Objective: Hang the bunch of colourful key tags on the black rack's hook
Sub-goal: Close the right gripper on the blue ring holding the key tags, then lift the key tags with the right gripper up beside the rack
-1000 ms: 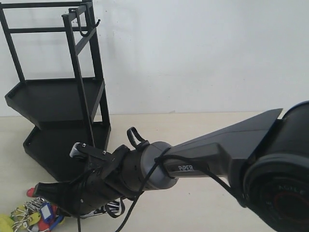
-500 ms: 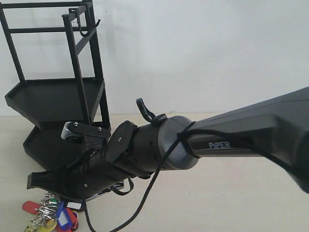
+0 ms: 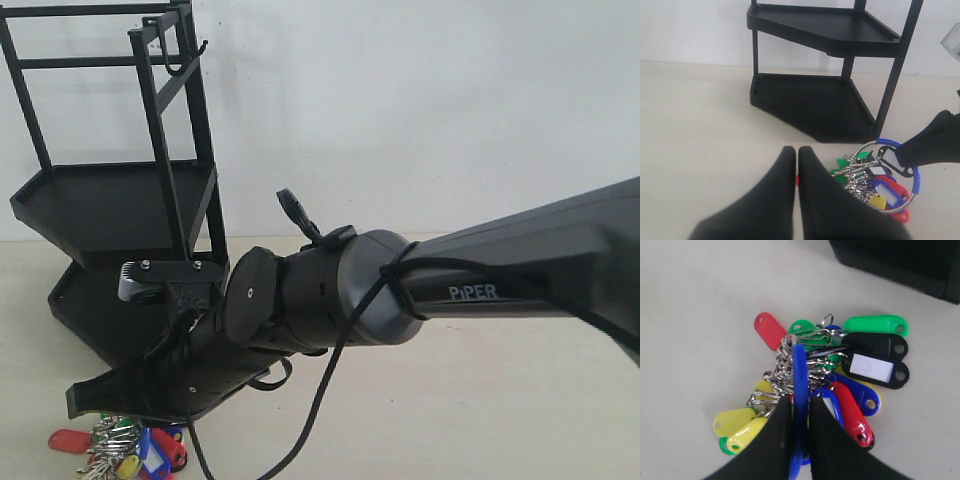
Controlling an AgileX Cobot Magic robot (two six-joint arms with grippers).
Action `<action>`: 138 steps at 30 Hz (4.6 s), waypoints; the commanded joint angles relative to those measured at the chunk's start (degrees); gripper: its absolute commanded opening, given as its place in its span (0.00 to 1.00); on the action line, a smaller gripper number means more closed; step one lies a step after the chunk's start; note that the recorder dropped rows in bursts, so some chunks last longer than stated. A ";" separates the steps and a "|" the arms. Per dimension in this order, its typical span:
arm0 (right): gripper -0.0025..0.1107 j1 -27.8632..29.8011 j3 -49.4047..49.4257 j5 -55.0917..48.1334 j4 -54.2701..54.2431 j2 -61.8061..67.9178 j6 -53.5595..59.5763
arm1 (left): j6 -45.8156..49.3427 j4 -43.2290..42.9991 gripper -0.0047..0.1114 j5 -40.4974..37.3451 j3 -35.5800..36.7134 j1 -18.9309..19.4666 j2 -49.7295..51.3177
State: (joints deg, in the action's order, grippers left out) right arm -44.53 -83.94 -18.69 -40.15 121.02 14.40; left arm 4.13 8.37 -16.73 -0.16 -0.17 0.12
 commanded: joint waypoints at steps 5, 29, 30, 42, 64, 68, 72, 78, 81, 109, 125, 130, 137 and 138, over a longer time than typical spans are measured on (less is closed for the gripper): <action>0.02 0.05 0.08 1.28 0.71 -0.34 0.80 | 0.20 -0.28 0.08 0.39 0.16 0.14 -0.12; 0.41 0.05 -0.05 2.62 -0.52 4.61 0.59 | 0.20 -0.28 0.08 0.39 0.16 0.14 -0.12; 0.41 0.05 -0.05 2.62 0.01 4.06 0.59 | 0.20 -0.28 0.08 0.39 0.16 0.14 -0.12; 0.41 2.26 -0.05 0.61 2.45 5.59 -3.40 | 0.20 -0.28 0.08 0.39 0.16 0.14 -0.12; 0.04 0.55 -0.05 2.97 3.59 7.65 -3.41 | 0.20 -0.28 0.08 0.39 0.16 0.14 -0.12; 0.13 0.55 -0.05 3.07 3.59 7.65 -3.41 | 0.20 -0.28 0.08 0.39 0.16 0.14 -0.12; 0.18 0.55 -0.05 3.07 3.59 7.65 -3.41 | 0.20 -0.28 0.08 0.39 0.16 0.14 -0.12; 0.02 0.55 -0.05 3.21 3.67 7.55 -3.41 | 0.20 -0.28 0.08 0.39 0.16 0.14 -0.12; 0.02 0.55 -0.05 3.21 4.42 7.15 -3.41 | 0.20 -0.28 0.08 0.39 0.16 0.14 -0.12; 0.02 0.55 -0.05 -0.60 8.81 -9.17 -5.55 | 0.20 -0.28 0.08 0.39 0.16 0.14 -0.12; 0.02 1.20 6.85 -3.52 37.84 -26.89 -24.62 | 0.20 -0.28 0.08 0.39 0.16 0.14 -0.12; 0.02 2.14 7.30 -3.88 43.09 -29.21 -29.98 | 0.20 -0.28 0.08 0.39 0.16 0.14 -0.12; 0.02 4.24 7.30 -0.97 44.47 -29.92 -29.12 | 0.20 -0.28 0.08 0.39 0.16 0.14 -0.12; 0.02 5.12 7.30 -0.26 44.82 -30.16 -30.68 | 0.20 -0.28 0.08 0.39 0.16 0.14 -0.12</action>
State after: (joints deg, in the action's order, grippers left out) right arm -40.57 -76.68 -21.56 3.52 92.15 -16.04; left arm 4.13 8.37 -16.73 -0.16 -0.17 0.12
